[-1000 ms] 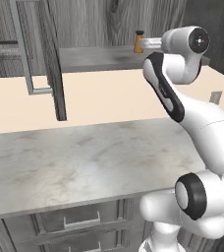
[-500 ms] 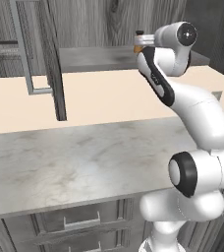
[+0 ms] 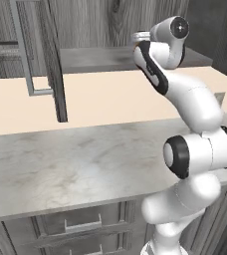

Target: Retrieve the shaker from the cabinet and place it next the steak on a plate on the dining table.

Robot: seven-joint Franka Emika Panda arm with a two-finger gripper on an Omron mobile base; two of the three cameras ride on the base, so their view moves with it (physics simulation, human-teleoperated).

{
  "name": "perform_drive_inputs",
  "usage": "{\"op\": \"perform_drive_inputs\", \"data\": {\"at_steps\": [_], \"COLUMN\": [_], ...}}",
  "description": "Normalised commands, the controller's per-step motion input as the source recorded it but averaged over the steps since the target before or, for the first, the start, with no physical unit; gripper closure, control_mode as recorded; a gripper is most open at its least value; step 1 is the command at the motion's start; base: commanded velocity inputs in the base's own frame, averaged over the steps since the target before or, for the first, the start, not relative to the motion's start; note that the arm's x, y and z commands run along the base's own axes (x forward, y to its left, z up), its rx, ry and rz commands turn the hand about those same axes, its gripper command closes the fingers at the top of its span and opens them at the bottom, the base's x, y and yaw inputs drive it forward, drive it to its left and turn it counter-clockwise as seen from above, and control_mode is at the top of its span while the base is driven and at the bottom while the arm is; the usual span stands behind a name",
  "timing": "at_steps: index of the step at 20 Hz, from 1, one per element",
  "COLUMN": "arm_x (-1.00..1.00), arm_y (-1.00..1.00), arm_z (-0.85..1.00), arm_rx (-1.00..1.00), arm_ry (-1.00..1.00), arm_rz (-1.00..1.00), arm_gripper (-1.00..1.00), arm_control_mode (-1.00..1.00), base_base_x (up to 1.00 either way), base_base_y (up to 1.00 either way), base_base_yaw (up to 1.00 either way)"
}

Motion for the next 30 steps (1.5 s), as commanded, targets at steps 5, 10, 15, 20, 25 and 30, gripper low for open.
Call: {"op": "perform_drive_inputs", "data": {"at_steps": [5,10,15,20,25,30], "arm_x": [0.52,0.49,0.38,0.37,0.34,0.10], "arm_y": [0.00,0.00,0.00,0.00,0.00,0.00], "arm_z": [0.00,0.00,0.00,0.00,-0.05,-0.03], "arm_rx": [0.00,0.00,0.00,0.00,0.00,0.00], "arm_ry": [0.03,0.02,0.00,0.00,0.00,-0.01], "arm_rz": [0.00,0.00,0.00,0.00,0.00,0.00], "arm_gripper": [-1.00,-1.00,-1.00,-1.00,1.00,1.00], "arm_control_mode": [-1.00,-1.00,-1.00,-1.00,-1.00,-1.00], "base_base_x": [0.00,0.00,0.00,0.00,0.00,0.00], "base_base_y": [0.00,0.00,0.00,0.00,0.00,0.00], "base_base_yaw": [0.00,0.00,0.00,0.00,0.00,0.00]}}
